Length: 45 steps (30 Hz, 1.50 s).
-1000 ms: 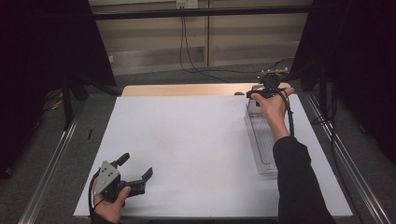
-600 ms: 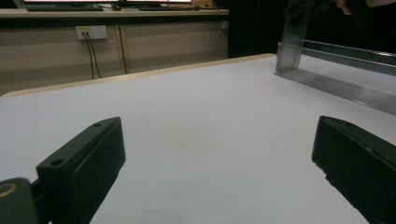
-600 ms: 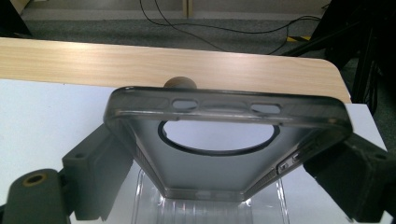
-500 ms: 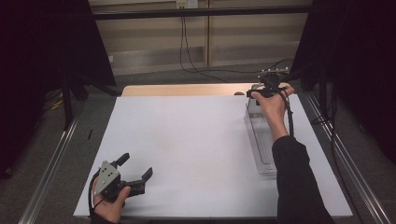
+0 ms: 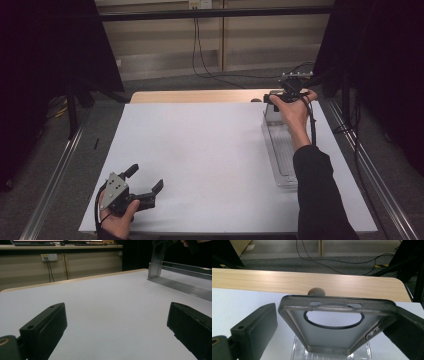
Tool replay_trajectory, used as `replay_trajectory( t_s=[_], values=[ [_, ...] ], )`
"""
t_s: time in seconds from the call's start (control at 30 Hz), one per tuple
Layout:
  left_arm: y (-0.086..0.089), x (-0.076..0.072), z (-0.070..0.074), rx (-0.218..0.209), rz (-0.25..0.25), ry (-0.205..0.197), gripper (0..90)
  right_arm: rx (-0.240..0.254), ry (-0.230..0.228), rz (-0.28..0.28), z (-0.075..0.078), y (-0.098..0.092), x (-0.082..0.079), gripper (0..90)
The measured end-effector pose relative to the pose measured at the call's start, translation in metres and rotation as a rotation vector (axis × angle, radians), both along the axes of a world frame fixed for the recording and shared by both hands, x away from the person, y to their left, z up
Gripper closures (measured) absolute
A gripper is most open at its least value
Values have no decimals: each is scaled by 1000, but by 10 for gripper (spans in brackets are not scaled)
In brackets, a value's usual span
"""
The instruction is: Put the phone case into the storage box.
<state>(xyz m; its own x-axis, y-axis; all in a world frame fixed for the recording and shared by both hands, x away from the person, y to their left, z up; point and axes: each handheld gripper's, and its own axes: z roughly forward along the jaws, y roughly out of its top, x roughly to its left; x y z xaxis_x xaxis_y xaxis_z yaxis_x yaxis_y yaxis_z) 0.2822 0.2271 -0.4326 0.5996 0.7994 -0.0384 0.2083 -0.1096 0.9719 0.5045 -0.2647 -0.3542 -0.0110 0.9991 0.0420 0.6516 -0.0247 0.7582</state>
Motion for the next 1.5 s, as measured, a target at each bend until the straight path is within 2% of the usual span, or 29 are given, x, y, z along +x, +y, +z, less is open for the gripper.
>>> replay_trajectory(
  t_s=[0.37,0.5,0.63,0.73,1.0,1.17,1.2,1.23,1.5],
  values=[
    [1,0,0,-4,8,2,27,32,-23,13,2,-5,-1,16],
    [0,-1,1,0,7,-7,27,61,-29,23,3,-7,-1,16],
    [0,0,0,-11,12,0,27,69,-58,27,5,-9,-2,17],
    [1,1,0,2,5,-2,27,68,-67,32,4,-9,-1,16],
    [1,-1,0,-6,8,-1,27,55,-109,38,6,-8,-3,17],
    [1,-2,0,-16,13,3,27,56,-119,40,6,-9,-4,20],
    [0,-2,0,-19,14,1,27,55,-126,37,6,-10,-4,19],
    [1,-1,1,-1,7,-6,27,54,-132,33,7,-10,-5,20],
    [1,-2,0,-17,12,2,27,72,-188,47,13,-14,-8,20]
  ],
)
